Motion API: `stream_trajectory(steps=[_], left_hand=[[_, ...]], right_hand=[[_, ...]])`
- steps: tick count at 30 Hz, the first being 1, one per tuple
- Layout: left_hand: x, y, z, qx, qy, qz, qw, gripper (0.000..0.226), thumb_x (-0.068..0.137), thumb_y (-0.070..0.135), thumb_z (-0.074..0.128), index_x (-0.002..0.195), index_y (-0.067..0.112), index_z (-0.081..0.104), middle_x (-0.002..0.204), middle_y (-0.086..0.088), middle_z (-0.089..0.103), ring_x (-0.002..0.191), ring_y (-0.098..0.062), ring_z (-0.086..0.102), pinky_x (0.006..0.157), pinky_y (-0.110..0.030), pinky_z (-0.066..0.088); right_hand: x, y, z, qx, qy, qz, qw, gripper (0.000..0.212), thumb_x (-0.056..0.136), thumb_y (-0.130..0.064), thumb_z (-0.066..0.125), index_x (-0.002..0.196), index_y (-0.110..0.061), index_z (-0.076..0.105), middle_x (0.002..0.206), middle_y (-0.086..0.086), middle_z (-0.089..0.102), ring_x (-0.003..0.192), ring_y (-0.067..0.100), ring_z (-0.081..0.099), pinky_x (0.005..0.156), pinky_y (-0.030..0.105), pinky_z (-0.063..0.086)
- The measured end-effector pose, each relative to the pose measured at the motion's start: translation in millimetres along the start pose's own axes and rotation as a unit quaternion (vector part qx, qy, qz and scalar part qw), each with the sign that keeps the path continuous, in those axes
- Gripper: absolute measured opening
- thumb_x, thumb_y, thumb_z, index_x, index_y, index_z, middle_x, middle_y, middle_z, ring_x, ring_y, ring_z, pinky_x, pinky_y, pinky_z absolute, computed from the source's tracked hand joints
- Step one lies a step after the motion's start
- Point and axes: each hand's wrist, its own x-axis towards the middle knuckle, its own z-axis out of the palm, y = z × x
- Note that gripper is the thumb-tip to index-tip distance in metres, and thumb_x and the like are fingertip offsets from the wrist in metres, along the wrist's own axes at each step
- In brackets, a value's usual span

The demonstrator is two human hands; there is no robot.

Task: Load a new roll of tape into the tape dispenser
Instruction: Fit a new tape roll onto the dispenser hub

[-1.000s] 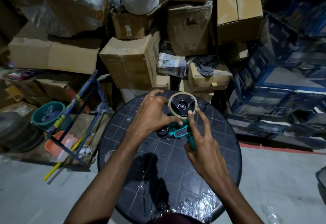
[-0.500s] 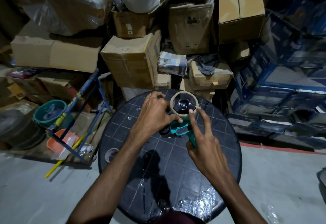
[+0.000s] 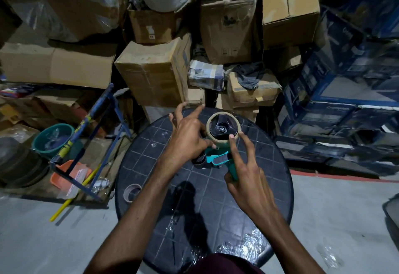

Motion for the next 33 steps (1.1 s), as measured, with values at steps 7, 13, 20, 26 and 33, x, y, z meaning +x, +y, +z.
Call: stream_trajectory(steps=[7,13,20,26,33], left_hand=[[10,2,4,0.013,-0.005,-0.015,1.000,0.016,0.071,0.031,0.081,0.083,0.020,0.080,0.164,0.000,0.031,0.152,-0.030,-0.002,0.116,-0.073,0.004],[12,9,18,0.022,-0.006,-0.051,0.998,0.005,0.075,0.023,0.074,0.074,0.018,0.073,0.165,-0.006,0.028,0.153,-0.035,-0.007,0.113,-0.076,-0.006],[10,9,41,0.046,0.016,-0.046,0.998,0.008,0.082,0.017,0.063,0.076,0.017,0.069,0.164,-0.009,0.027,0.152,-0.035,-0.008,0.114,-0.073,-0.010],[21,-10,72,-0.010,0.002,-0.047,0.999,0.012,0.073,0.015,0.062,0.069,0.013,0.074,0.156,-0.004,0.044,0.151,-0.034,0.005,0.113,-0.076,-0.003],[16,-38,121,-0.031,-0.018,-0.060,0.998,0.014,0.072,0.023,0.065,0.068,0.015,0.076,0.152,0.002,0.049,0.148,-0.031,0.014,0.116,-0.071,-0.001]], right_hand=[[11,6,3,0.003,0.004,0.005,1.000,0.109,0.081,-0.008,0.067,0.161,-0.033,-0.002,0.167,-0.002,-0.006,0.069,0.028,0.064,0.059,0.039,0.055],[14,13,10,-0.008,0.002,0.017,1.000,0.108,0.081,-0.008,0.067,0.161,-0.032,0.000,0.167,-0.001,-0.004,0.069,0.028,0.065,0.059,0.036,0.054],[24,20,18,-0.014,0.008,0.018,1.000,0.107,0.079,-0.006,0.066,0.160,-0.034,0.002,0.166,-0.002,-0.004,0.069,0.028,0.064,0.060,0.041,0.057],[37,31,33,0.044,0.009,0.040,0.998,0.081,0.080,-0.024,0.076,0.145,-0.024,0.029,0.140,0.003,0.028,0.086,0.037,0.068,0.069,0.051,0.059],[41,55,73,-0.003,-0.092,0.029,0.995,0.068,0.080,-0.054,0.074,0.130,-0.023,0.040,0.119,0.001,0.047,0.094,0.034,0.066,0.075,0.049,0.057]])
